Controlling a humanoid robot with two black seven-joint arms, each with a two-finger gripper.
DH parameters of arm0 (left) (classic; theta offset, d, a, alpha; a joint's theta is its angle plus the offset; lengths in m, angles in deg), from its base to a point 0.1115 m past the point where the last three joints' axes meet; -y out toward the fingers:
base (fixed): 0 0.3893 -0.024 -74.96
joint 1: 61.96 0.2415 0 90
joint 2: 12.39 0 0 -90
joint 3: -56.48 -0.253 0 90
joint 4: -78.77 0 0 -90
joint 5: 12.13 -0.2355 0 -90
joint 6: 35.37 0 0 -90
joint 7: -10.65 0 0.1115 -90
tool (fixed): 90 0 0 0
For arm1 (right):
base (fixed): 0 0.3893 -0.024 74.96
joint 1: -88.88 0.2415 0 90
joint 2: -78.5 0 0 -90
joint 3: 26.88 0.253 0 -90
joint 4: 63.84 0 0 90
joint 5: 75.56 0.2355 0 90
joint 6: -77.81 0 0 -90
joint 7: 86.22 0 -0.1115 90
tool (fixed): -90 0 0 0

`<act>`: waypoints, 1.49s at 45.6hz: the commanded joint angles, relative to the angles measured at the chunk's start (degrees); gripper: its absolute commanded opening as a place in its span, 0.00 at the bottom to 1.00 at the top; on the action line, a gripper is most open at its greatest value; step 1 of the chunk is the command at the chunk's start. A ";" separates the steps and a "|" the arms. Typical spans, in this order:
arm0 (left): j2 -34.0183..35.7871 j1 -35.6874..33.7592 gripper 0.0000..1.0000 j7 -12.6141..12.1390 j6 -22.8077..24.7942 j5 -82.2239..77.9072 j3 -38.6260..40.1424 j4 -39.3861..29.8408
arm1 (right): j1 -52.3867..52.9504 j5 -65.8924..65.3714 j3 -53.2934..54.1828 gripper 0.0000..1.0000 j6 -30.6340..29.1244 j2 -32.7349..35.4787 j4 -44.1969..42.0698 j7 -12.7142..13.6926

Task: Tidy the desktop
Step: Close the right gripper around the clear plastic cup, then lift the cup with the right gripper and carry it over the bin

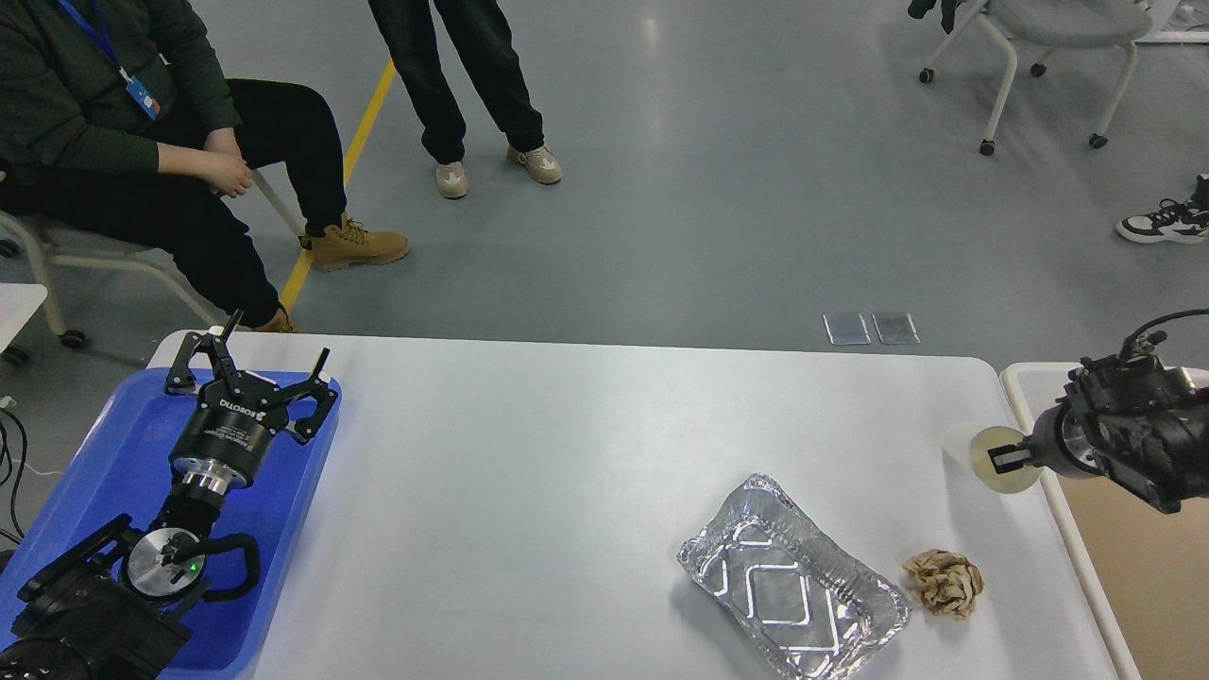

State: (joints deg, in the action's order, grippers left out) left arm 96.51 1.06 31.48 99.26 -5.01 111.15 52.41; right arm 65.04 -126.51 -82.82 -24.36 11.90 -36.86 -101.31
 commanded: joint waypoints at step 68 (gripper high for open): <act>0.00 0.09 0.99 -0.18 0.02 0.00 0.09 0.00 | 56.89 -0.38 -17.54 0.00 -32.83 16.33 24.62 -12.08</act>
State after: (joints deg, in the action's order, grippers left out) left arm 96.51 1.11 31.30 99.29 -5.02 111.23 52.41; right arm 116.75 -127.00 -100.19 -53.99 25.69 -11.23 -113.96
